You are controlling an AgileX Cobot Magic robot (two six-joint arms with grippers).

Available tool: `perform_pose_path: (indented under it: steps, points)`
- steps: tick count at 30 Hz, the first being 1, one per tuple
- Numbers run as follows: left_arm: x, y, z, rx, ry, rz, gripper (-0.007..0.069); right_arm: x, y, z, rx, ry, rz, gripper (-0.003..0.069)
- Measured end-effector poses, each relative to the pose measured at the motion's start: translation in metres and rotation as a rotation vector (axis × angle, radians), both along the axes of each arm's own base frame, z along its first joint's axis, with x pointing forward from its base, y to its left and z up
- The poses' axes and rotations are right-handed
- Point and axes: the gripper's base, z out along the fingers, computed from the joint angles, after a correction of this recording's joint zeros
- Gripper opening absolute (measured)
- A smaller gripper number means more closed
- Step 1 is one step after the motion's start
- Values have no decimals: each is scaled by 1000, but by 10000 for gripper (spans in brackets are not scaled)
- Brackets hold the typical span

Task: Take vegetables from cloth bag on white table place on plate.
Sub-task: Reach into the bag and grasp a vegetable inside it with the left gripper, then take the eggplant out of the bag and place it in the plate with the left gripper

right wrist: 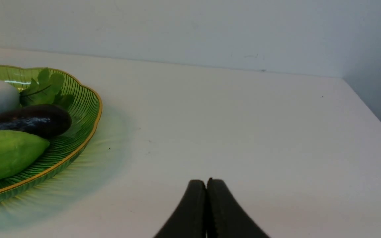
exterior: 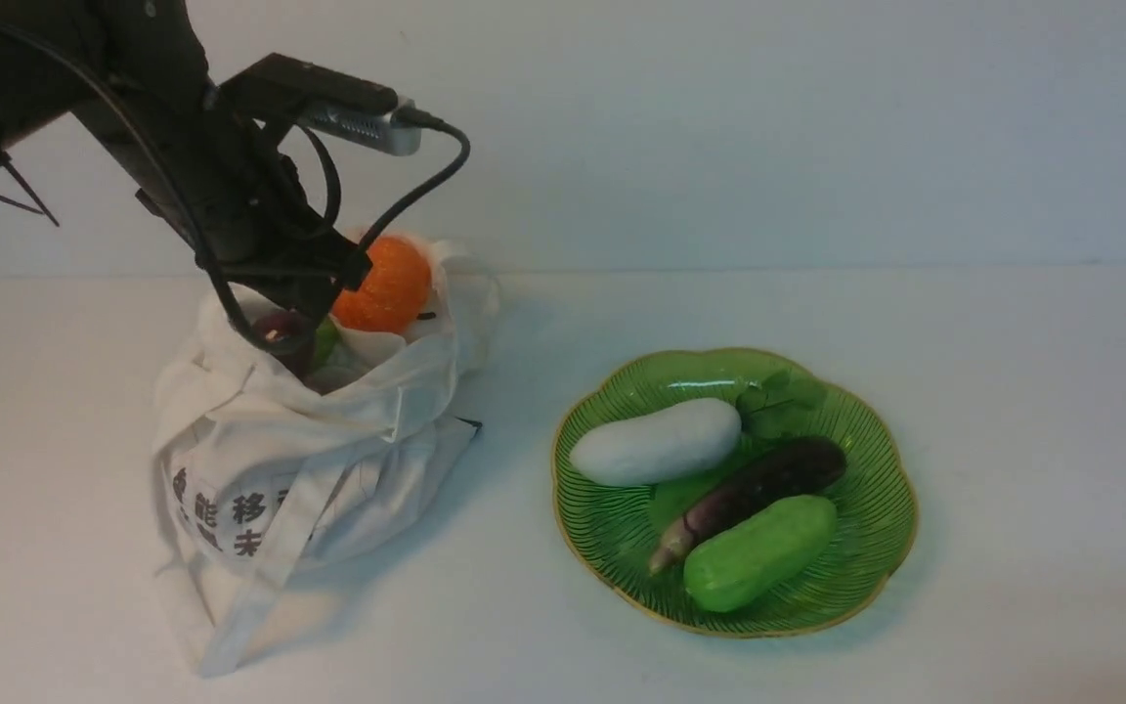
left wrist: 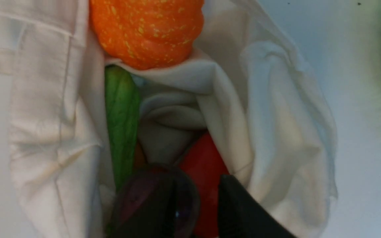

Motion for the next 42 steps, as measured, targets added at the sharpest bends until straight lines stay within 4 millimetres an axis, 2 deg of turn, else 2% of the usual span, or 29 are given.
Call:
perform_pose_path:
  steps: [2, 4, 7, 9, 13, 16, 17, 18, 20, 26, 29, 30, 32, 35, 37, 38, 41, 42]
  points:
    - [2, 1, -3, 16, 5, 5, 293, 0, 0, 0, 0, 0, 0, -15]
    - [6, 3, -13, 48, 24, 21, 407, 0, 0, 0, 0, 0, 0, -15]
    - [9, 4, -22, 61, 43, 26, 495, 0, 0, 0, 0, 0, 0, -15]
    - [11, 3, -26, 62, 51, 25, 519, 0, 0, 0, 0, 0, 0, -15]
    - [14, 3, -34, 68, 60, 25, 526, 0, 0, 0, 0, 0, 0, -15]
    - [16, 4, -38, 78, 66, 26, 464, 0, 0, 0, 0, 0, 0, -15]
    - [16, 4, -38, 76, 67, 32, 393, 0, 0, 0, 0, 0, 0, -15]
    - [16, 4, -36, 73, 67, 40, 360, 0, 0, 0, 0, 0, 0, -15]
    - [16, 4, -33, 71, 63, 44, 363, 0, 0, 0, 0, 0, 0, -15]
    - [8, 5, -1, 53, -14, 53, 363, 0, 0, 0, 0, 0, 0, -15]
    - [3, 5, 23, 33, -75, 55, 363, 0, 0, 0, 0, 0, 0, -15]
    - [0, 4, 38, 10, -114, 57, 363, 0, 0, 0, 0, 0, 0, -15]
    - [-2, 3, 47, -16, -137, 59, 363, 0, 0, 0, 0, 0, 0, -15]
    - [-10, -6, 71, -155, -187, 59, 363, 0, 0, 0, 0, 0, 0, -15]
    - [-15, -17, 82, -237, -212, 28, 363, 0, 0, 0, 0, 0, 0, -15]
    - [-20, -31, 89, -299, -229, -24, 363, 0, 0, 0, 0, 0, 0, -15]
    - [-27, -53, 95, -363, -237, -101, 363, 0, 0, 0, 0, 0, 0, -15]
    - [-37, -79, 98, -412, -239, -188, 363, 0, 0, 0, 0, 0, 0, -15]
